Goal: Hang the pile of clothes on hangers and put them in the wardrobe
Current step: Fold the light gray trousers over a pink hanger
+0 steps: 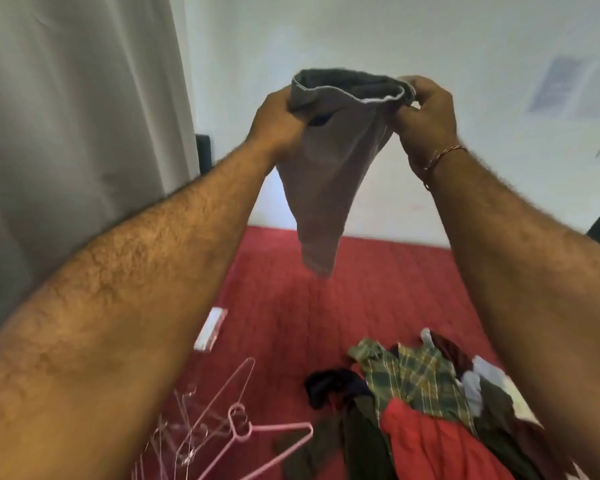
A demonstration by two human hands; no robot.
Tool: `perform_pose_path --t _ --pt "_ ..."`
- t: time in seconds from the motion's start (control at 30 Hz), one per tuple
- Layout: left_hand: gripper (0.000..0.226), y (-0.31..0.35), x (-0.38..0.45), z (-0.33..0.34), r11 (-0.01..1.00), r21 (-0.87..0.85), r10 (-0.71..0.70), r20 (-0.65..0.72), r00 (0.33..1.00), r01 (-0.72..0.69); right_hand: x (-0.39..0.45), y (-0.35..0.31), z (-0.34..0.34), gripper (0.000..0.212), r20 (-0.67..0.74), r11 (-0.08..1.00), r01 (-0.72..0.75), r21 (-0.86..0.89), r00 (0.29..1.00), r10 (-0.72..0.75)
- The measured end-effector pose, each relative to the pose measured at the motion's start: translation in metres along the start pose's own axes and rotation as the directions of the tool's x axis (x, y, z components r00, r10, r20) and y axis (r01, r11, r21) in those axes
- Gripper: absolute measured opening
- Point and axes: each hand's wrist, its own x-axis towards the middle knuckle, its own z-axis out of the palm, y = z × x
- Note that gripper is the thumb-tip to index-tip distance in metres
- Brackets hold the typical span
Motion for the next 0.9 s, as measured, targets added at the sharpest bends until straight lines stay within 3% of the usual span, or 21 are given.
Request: perform_pose_path --t 0.13,0.23,0.3,0.37,0.5,0.6,0.7,0.73,0.83,0.9 --pt "0.032 -0.100 -0.100 0.025 0.982 0.085 -0.182 0.143 0.973 0.171 -0.118 0.077 -0.001 0.022 0.125 0.982 -0.141 -0.126 0.980 0.157" --pt "0.039 -0.191 -0.229 0.044 0.936 0.128 -0.349 0.243 0.905 0.326 -0.252 0.141 0.000 0.027 0.261 0.903 -0.166 -0.395 0.922 0.284" --pt "0.044 -0.233 -0.329 0.055 0.869 0.155 -0.494 0.274 0.825 0.469 -0.358 0.181 -0.001 0.029 0.277 0.851 -0.283 -0.442 0.860 0.430" --pt "0.047 -0.270 -0.422 0.065 0.758 0.168 -0.644 0.349 0.681 0.631 -0.461 0.207 -0.004 0.025 0.281 0.769 -0.423 -0.480 0.756 0.591" --pt "0.048 -0.322 -0.563 0.071 0.628 0.315 -0.760 0.444 0.474 0.711 -0.608 0.217 -0.010 0.017 0.298 0.567 -0.686 -0.456 0.483 0.823" --pt "0.047 -0.341 -0.624 0.067 0.648 0.448 -0.753 0.495 0.433 0.616 -0.675 0.231 -0.004 0.021 0.219 0.391 -0.806 -0.444 0.326 0.920" --pt "0.058 -0.367 -0.660 0.061 0.540 0.583 -0.841 0.407 0.357 0.607 -0.733 0.251 0.003 0.012 0.026 0.236 -0.778 -0.582 0.273 0.962" --pt "0.059 -0.378 -0.666 0.058 0.486 0.615 -0.874 0.338 0.350 0.621 -0.749 0.255 0.006 0.005 -0.019 0.207 -0.775 -0.597 0.272 0.962" --pt "0.061 -0.421 -0.665 0.049 0.379 0.674 -0.900 0.111 0.421 0.634 -0.797 0.269 0.014 0.054 -0.146 0.183 -0.818 -0.546 0.308 0.940" --pt "0.066 -0.447 -0.654 0.043 0.347 0.742 -0.864 0.016 0.503 0.574 -0.813 0.273 0.018 0.075 -0.234 0.100 -0.886 -0.453 0.227 0.945"
